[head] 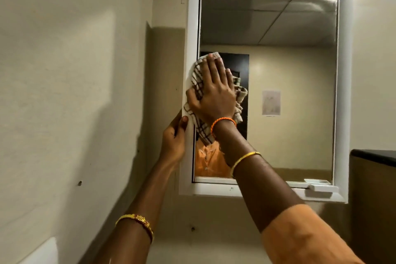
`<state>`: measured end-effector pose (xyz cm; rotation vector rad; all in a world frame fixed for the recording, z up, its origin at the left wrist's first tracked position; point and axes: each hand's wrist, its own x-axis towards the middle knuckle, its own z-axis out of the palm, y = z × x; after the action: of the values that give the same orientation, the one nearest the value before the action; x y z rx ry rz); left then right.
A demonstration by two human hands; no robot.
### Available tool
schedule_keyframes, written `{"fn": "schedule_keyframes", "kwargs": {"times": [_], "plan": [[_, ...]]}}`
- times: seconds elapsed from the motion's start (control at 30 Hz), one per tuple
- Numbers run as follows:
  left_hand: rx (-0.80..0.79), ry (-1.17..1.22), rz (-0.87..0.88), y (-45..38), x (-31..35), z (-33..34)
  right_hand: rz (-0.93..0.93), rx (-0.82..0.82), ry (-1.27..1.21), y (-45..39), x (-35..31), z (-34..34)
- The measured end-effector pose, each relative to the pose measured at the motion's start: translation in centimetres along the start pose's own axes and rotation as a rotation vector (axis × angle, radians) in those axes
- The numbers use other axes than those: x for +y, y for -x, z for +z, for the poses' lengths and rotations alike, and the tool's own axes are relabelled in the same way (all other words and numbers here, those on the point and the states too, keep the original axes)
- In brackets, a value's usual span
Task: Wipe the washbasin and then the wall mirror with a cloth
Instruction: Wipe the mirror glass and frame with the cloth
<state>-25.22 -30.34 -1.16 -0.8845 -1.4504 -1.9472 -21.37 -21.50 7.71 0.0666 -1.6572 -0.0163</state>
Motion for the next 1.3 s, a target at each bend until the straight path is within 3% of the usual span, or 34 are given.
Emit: {"fn": "schedule_keyframes", "kwargs": {"times": [0.17,0.4,0.57,0.77,0.93,1.1,1.3], "plan": [[-0.021,0.078,-0.007,0.0,-1.1,-0.5,-0.063,-0.042,-0.019,2.8,-0.4,0.5],[-0.256,0.445,-0.297,-0.1,-1.5,-2.4,-0.110,-0.100,-0.035,9.8,-1.0,0.8],[-0.295,0.444,-0.320,0.3,-1.5,-2.3,-0.203,-0.195,0.016,13.6,-0.5,1.3],[-0.135,0.370,-0.349,0.4,-1.7,-2.0,-0.103,-0.132,0.015,9.6,-0.7,0.7],[-0.165,0.381,-0.363,0.5,-1.9,-1.8,0.027,-0.082,-0.008,5.9,-1.0,0.6],[-0.243,0.387,-0.394,0.7,-1.9,-2.6,-0.076,-0.185,-0.012,12.4,-0.9,0.7],[-0.113,0.322,-0.370,1.0,-1.7,-2.1,-0.208,-0.311,0.034,18.7,0.0,-0.1]]}}
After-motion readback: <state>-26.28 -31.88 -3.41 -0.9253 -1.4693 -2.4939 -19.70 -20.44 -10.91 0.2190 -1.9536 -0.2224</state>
